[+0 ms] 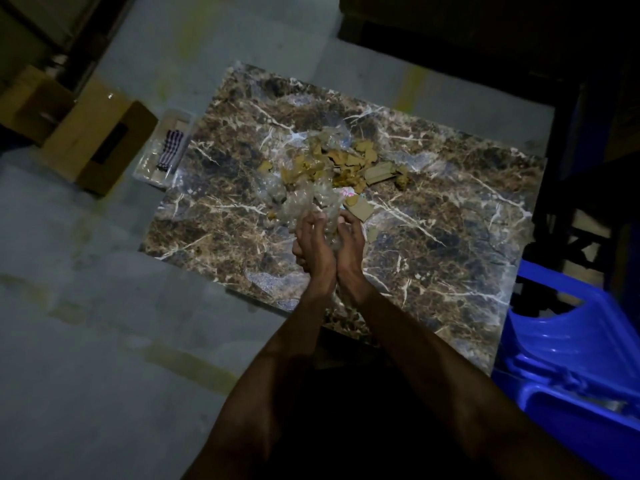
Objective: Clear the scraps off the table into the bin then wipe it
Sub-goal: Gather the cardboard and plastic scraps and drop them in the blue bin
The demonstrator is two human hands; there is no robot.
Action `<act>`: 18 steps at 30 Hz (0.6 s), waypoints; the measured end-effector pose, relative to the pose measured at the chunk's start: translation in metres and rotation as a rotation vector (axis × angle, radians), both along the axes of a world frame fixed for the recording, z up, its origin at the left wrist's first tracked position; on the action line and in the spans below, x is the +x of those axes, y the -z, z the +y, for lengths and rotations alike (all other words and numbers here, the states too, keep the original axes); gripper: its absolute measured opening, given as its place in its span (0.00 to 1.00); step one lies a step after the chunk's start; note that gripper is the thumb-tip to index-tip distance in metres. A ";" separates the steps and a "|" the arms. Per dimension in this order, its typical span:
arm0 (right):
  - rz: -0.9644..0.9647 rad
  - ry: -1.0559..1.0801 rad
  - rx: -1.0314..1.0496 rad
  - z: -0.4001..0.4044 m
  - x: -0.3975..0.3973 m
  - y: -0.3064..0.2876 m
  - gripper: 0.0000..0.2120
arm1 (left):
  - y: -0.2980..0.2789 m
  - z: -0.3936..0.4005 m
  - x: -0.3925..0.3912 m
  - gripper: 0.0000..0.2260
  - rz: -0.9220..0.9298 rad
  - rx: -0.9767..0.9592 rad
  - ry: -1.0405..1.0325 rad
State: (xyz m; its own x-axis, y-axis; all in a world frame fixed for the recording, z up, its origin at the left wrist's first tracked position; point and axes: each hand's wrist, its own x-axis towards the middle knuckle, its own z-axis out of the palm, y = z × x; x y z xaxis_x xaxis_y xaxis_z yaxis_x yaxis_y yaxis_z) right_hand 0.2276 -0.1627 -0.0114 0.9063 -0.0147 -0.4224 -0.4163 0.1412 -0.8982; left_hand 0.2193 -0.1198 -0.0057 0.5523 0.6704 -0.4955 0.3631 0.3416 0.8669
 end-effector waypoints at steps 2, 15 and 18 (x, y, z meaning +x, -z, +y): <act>0.001 0.010 0.021 -0.002 -0.002 -0.005 0.10 | -0.007 -0.004 -0.001 0.07 -0.040 -0.057 -0.009; -0.135 -0.062 0.103 -0.016 0.000 -0.050 0.19 | -0.066 -0.019 -0.007 0.11 -0.265 -0.089 0.000; -0.197 -0.059 0.130 -0.022 -0.001 -0.063 0.16 | -0.080 -0.026 -0.009 0.10 -0.293 -0.099 0.011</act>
